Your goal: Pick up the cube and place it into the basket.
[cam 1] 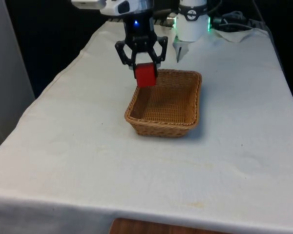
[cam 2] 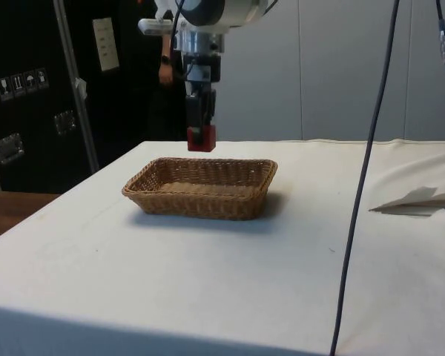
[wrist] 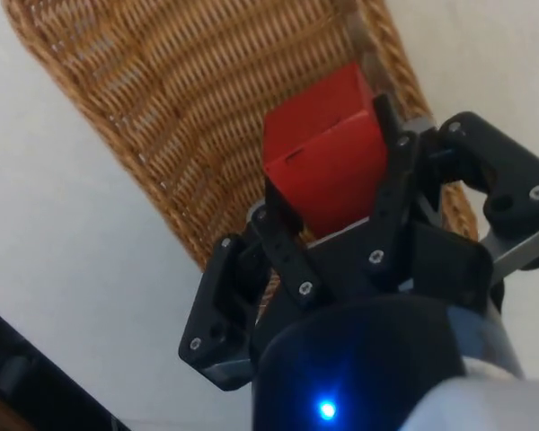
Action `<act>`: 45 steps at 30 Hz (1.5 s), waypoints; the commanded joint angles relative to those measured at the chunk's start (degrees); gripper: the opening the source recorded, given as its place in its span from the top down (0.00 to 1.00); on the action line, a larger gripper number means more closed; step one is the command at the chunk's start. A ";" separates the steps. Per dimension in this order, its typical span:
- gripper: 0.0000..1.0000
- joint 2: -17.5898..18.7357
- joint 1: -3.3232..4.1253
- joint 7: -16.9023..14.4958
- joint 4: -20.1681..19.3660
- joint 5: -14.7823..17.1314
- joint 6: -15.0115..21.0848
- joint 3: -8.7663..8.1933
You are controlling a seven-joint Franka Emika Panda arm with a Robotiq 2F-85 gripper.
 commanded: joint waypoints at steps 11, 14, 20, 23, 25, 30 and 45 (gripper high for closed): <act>0.99 0.86 0.52 3.72 -1.03 -0.23 1.60 3.04; 0.99 1.26 0.46 4.35 -1.26 -0.06 2.18 3.90; 0.99 3.04 0.40 5.50 -1.49 0.00 3.90 5.33; 0.99 4.18 0.34 5.67 -1.49 -0.17 4.98 5.67; 0.99 4.93 0.46 5.84 -1.49 -0.34 5.67 5.79; 0.99 6.19 0.52 5.90 -1.43 -0.57 6.99 5.96; 0.99 7.16 0.06 4.58 -1.43 0.00 7.51 6.42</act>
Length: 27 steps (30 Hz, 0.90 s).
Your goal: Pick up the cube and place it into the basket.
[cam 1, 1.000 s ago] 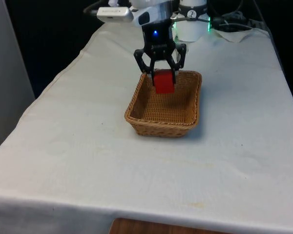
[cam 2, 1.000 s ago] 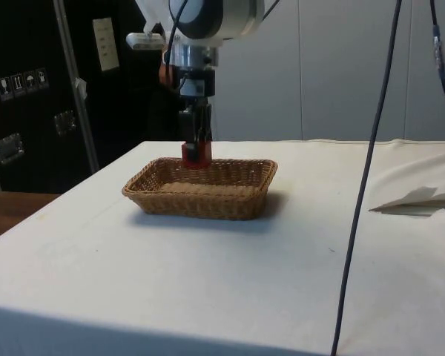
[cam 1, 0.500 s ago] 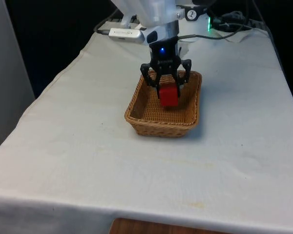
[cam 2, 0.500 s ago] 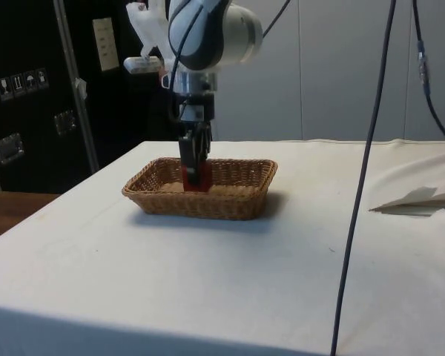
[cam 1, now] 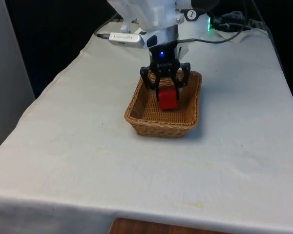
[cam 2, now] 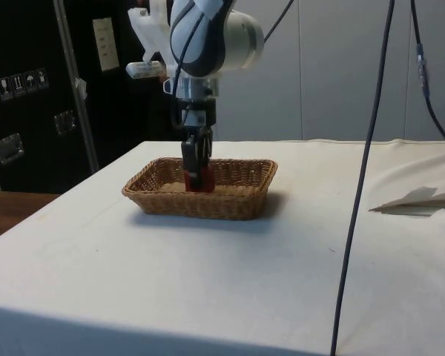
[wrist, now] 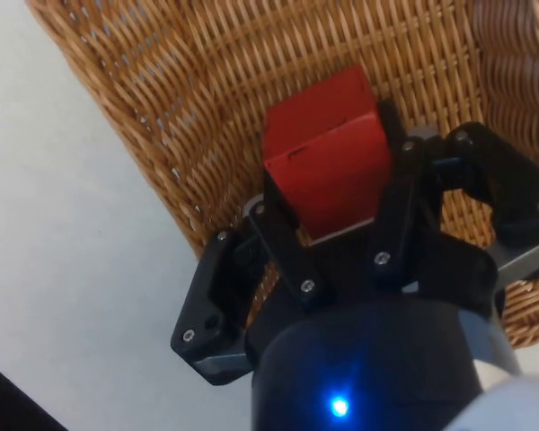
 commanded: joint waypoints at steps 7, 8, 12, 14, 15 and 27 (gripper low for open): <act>0.91 0.11 -0.11 -0.34 -0.11 0.40 0.40 0.17; 0.83 0.06 -0.11 -0.34 -0.11 0.40 0.40 0.17; 0.40 0.06 -0.06 -0.23 0.00 0.29 0.29 0.06; 0.20 0.06 -0.06 -0.23 0.00 0.23 0.29 0.06; 0.10 0.06 -0.06 -0.17 0.00 0.23 0.23 0.06; 0.00 -1.55 0.17 0.63 0.06 -0.34 -0.97 -0.46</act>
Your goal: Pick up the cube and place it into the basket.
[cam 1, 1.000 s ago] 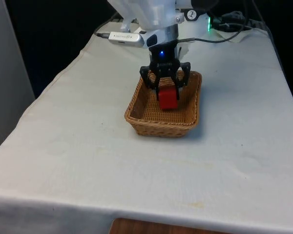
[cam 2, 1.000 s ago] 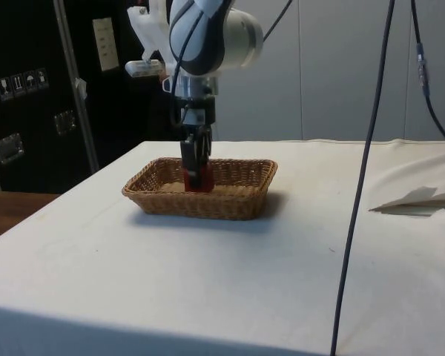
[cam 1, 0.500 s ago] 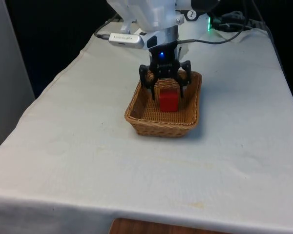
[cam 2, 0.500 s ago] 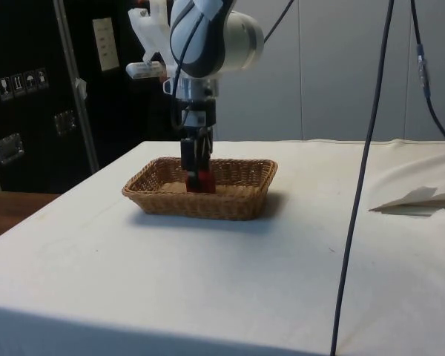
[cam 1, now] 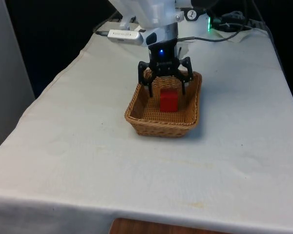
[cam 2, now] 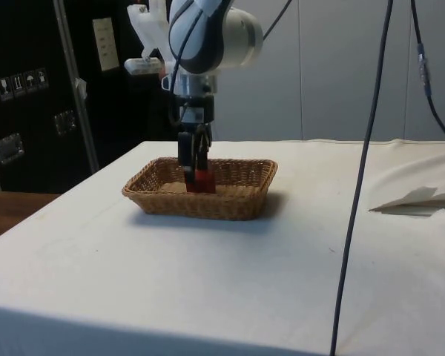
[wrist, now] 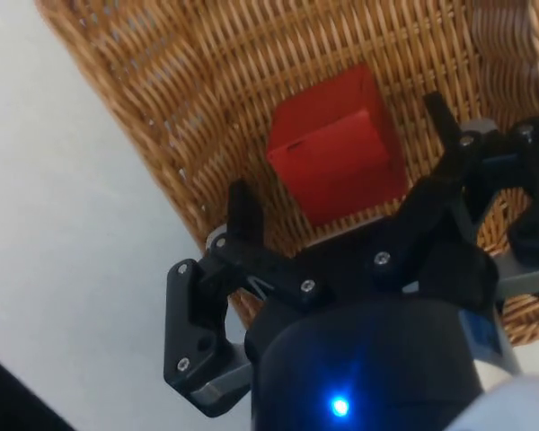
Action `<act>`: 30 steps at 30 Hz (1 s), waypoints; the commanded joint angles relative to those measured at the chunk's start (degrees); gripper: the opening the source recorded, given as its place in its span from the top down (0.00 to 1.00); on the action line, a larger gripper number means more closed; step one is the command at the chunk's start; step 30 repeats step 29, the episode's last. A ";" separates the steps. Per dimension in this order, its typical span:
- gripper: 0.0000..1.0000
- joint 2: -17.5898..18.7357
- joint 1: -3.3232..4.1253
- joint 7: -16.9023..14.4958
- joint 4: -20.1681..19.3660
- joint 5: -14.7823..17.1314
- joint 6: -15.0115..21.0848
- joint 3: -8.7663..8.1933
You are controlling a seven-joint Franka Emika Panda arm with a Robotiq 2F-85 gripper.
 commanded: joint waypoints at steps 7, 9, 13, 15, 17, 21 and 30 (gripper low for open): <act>0.00 -3.44 0.29 1.26 -0.29 -0.86 -2.69 -0.80; 0.00 -4.30 0.29 1.55 -0.23 -0.97 -3.38 -0.97; 0.00 -5.39 0.29 1.83 -0.17 -1.15 -4.13 -1.09; 0.00 -6.42 0.23 2.18 -0.11 -1.32 -4.87 -1.15; 0.00 -7.10 0.17 2.35 -0.06 -1.43 -5.33 -1.15; 0.00 -8.19 -0.23 1.83 -0.06 -0.74 -5.56 -0.63; 0.00 -10.77 -0.34 2.81 0.00 -1.32 -6.99 -0.63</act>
